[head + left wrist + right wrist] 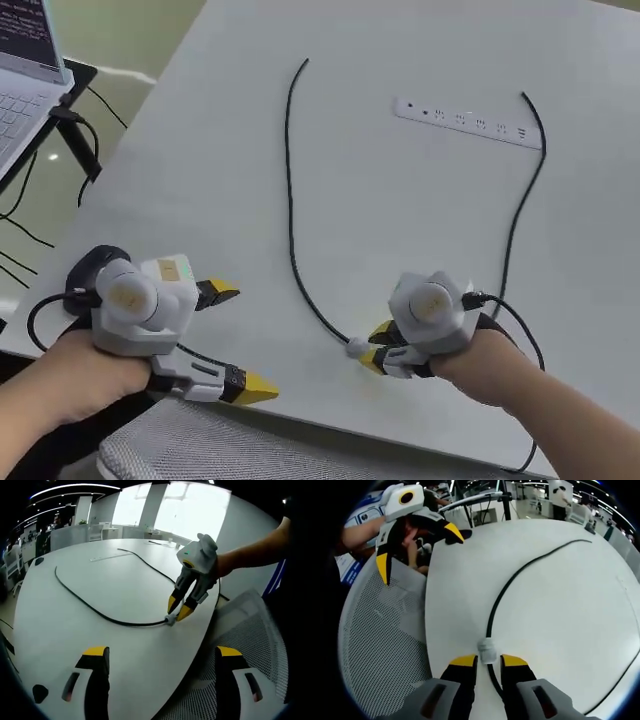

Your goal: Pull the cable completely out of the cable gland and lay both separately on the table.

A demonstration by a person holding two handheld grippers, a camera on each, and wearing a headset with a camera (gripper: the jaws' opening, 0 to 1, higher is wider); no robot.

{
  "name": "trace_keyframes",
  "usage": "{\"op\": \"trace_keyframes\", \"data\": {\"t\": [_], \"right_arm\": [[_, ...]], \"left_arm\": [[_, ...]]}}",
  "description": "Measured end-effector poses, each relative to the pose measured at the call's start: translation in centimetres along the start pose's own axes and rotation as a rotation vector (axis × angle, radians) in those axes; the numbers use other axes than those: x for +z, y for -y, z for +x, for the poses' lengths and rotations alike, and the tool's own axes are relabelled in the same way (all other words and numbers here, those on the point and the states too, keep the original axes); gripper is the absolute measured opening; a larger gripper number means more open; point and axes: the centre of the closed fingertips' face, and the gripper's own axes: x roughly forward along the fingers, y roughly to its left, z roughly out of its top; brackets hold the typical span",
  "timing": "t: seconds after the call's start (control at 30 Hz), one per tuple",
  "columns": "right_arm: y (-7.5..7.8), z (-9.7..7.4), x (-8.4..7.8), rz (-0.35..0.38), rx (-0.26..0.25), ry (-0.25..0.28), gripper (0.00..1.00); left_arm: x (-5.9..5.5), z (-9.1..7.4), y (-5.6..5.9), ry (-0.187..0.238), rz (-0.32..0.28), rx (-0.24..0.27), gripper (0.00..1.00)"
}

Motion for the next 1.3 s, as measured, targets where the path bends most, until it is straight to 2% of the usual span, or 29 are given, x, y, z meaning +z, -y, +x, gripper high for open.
{"op": "trace_keyframes", "data": {"t": [0.43, 0.5, 0.53, 0.8, 1.3], "right_arm": [[-0.2, 0.5, -0.1, -0.038, 0.012, -0.022, 0.09], [-0.1, 0.5, 0.0, -0.044, 0.004, -0.022, 0.09], [0.3, 0.5, 0.1, -0.074, -0.019, -0.017, 0.08], [-0.1, 0.5, 0.2, -0.049, 0.0, -0.019, 0.07], [-0.8, -1.5, 1.0, -0.033, 0.006, 0.003, 0.07]], "left_arm": [[-0.2, -0.2, 0.2, -0.004, 0.0, -0.004, 0.85], [-0.2, -0.2, 0.2, 0.0, 0.0, -0.004, 0.85], [-0.2, -0.2, 0.2, -0.001, 0.0, -0.004, 0.84], [-0.4, 0.0, 0.5, -0.01, -0.002, -0.012, 0.83], [1.2, 0.4, 1.1, 0.015, 0.03, -0.027, 0.83]]}}
